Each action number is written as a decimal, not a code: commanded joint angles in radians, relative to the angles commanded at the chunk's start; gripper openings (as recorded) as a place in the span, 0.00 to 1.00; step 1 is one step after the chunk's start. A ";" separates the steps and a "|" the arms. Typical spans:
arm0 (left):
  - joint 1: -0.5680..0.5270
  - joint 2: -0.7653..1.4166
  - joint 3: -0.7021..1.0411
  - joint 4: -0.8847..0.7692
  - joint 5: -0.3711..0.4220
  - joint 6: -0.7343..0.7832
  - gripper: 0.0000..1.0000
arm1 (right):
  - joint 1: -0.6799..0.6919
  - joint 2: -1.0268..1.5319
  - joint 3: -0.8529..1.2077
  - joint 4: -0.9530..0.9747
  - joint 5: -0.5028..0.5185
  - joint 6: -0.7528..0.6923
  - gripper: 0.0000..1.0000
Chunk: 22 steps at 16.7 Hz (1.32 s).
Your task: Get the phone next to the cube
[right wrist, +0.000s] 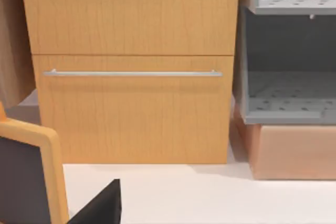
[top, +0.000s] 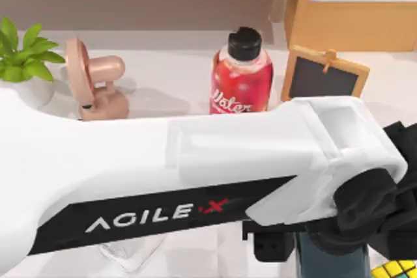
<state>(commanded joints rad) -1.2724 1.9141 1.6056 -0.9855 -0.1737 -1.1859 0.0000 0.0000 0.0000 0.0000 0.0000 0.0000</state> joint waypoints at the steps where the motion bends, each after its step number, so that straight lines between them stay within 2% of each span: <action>1: -0.002 -0.006 0.002 0.007 -0.006 0.000 0.00 | 0.000 0.000 0.000 0.000 0.000 0.000 1.00; 9: -0.004 -0.028 0.000 0.057 0.003 -0.004 0.00 | 0.000 0.000 0.000 0.000 0.000 0.000 1.00; 22: 0.045 0.048 -0.096 0.098 0.132 0.006 0.00 | 0.000 0.000 0.000 0.000 0.000 0.000 1.00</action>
<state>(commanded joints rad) -1.2272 1.9620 1.5097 -0.8875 -0.0415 -1.1802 0.0000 0.0000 0.0000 0.0000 0.0000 0.0000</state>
